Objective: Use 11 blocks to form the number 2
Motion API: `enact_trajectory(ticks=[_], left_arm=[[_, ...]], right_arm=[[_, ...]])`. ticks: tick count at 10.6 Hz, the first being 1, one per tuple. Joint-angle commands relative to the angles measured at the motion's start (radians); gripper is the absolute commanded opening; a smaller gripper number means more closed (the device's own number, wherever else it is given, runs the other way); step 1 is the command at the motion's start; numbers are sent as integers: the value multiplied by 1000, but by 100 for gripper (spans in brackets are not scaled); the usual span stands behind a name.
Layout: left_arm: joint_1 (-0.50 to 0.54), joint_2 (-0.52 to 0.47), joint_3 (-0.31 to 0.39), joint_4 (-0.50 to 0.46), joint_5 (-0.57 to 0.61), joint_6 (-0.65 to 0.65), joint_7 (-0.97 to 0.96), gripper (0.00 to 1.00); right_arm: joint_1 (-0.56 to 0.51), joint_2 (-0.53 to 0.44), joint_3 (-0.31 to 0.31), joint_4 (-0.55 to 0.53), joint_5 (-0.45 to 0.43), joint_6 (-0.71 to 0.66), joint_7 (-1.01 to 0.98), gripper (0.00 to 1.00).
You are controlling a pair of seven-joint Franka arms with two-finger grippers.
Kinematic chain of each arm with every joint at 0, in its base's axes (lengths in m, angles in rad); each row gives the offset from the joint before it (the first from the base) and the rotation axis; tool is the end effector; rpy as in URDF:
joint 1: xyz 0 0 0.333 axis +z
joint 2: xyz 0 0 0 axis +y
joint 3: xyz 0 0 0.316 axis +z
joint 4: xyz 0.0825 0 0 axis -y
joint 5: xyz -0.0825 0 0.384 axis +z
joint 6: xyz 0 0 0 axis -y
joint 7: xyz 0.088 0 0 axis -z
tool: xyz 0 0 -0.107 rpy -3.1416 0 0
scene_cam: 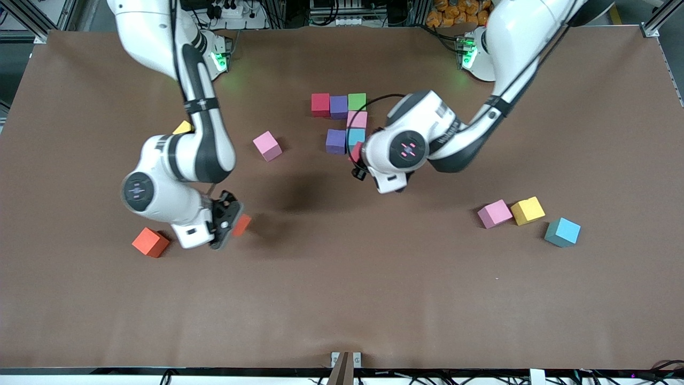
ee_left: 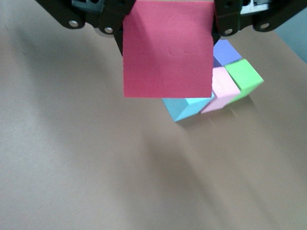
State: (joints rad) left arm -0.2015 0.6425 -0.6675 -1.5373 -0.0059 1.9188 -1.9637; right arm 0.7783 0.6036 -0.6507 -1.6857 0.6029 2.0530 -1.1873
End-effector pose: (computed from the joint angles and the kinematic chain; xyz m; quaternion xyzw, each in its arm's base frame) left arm 0.4901 -0.4701 0.3339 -0.8153 -0.5417 0.2020 0.0330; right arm 0.6437 0.1627 0.2967 -0.8554 -0.5100 -0.0067 0.0902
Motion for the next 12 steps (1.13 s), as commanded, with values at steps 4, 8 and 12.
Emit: enact_trajectory(ticks=[4,8,12], left_arm=[[-198,-14,22,0,168,124,-496,26],[-315,42,71,42,307,173,-770,25],[-635,81,334,129,305,198,-865,27]], right_arm=[[-207,-25,20,30,11,-17,-115,13],[-363,-24,137,87,-47,-17,-135,13],[-383,-16,126,115,-52,-131,-72,13]])
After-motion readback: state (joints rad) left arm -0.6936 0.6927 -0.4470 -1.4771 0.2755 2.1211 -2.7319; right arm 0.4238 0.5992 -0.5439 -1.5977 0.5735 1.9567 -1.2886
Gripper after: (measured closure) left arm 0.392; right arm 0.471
